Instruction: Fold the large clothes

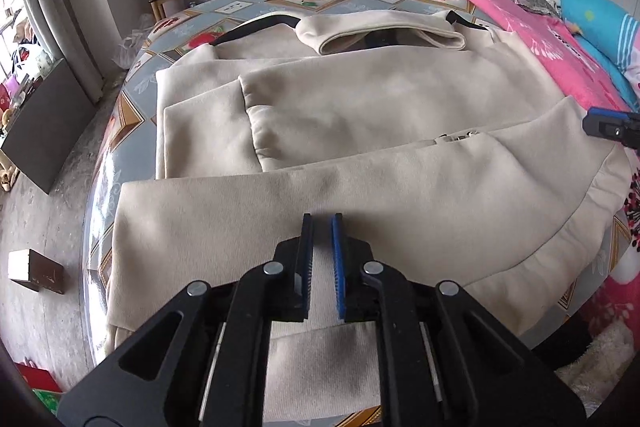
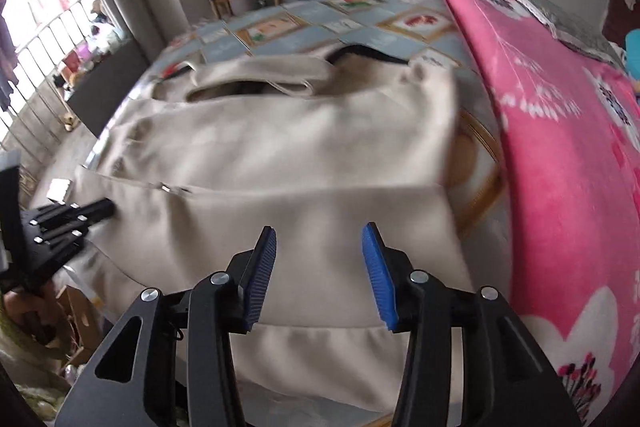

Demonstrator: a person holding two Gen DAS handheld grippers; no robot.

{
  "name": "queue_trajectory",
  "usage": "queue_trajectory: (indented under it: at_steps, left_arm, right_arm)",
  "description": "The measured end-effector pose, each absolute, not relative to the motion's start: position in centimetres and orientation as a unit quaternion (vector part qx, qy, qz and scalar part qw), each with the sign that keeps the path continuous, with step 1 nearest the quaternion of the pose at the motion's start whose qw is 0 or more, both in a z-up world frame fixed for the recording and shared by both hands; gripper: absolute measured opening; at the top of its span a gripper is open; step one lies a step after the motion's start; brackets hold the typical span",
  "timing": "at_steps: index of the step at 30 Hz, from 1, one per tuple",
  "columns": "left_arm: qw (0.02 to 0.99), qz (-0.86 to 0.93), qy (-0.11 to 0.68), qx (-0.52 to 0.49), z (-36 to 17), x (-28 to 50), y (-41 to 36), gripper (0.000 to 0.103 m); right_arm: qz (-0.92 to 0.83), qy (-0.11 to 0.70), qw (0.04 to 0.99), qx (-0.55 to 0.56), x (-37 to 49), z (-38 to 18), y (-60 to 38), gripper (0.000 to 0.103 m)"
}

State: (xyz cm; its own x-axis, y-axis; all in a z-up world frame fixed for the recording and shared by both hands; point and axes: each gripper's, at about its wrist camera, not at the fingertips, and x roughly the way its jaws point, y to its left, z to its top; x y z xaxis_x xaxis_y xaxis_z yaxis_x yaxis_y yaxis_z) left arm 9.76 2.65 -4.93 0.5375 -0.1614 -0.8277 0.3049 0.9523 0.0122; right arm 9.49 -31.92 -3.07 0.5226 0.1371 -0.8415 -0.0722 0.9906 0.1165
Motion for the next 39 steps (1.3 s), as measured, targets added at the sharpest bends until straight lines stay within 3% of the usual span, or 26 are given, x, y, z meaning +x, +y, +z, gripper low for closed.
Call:
queue_trajectory:
  at_steps: [6,8,9,10,16,22,28,32,35,39]
  left_arm:
    - [0.874,-0.122,0.462,0.083,-5.0,9.7,2.4,0.01]
    - [0.875,-0.12,0.46,0.084,-5.0,9.8,2.3,0.01]
    - [0.876,-0.12,0.459,0.085,-5.0,9.7,2.3,0.01]
    - [0.877,-0.12,0.457,0.086,-5.0,9.6,2.3,0.01]
    - [0.88,-0.119,0.452,0.082,-4.6,9.6,2.6,0.01]
    - [0.88,-0.116,0.451,0.088,-4.7,10.2,2.5,0.01]
    - [0.878,-0.12,0.453,0.093,-4.8,10.2,2.6,0.01]
    - [0.875,-0.126,0.458,0.096,-4.7,10.4,2.5,0.01]
    - [0.874,-0.129,0.457,0.098,-4.7,10.4,2.6,0.01]
    - [0.876,-0.142,0.451,0.096,-4.7,10.2,2.9,0.01]
  right_arm:
    - [0.059,0.497,0.866,0.002,11.0,-5.3,-30.7,0.044]
    - [0.065,0.493,0.868,-0.014,11.0,-5.7,-30.3,0.032]
    - [0.072,0.491,0.868,-0.021,10.8,-5.6,-29.8,0.017]
    - [0.062,0.485,0.872,-0.033,10.5,-5.2,-29.7,0.009]
    - [0.042,0.411,0.91,-0.023,9.0,-1.1,-30.0,0.005]
    - [0.018,0.456,0.89,-0.016,11.8,-6.1,-30.9,0.006]
    - [-0.062,0.429,0.898,0.079,9.1,-1.6,-38.1,0.01]
    - [-0.013,0.434,0.896,0.094,6.1,-0.2,-39.4,0.01]
    - [0.047,0.473,0.879,0.048,5.0,-1.6,-36.2,0.01]
    - [-0.01,0.536,0.844,-0.001,5.9,-7.0,-36.6,0.008]
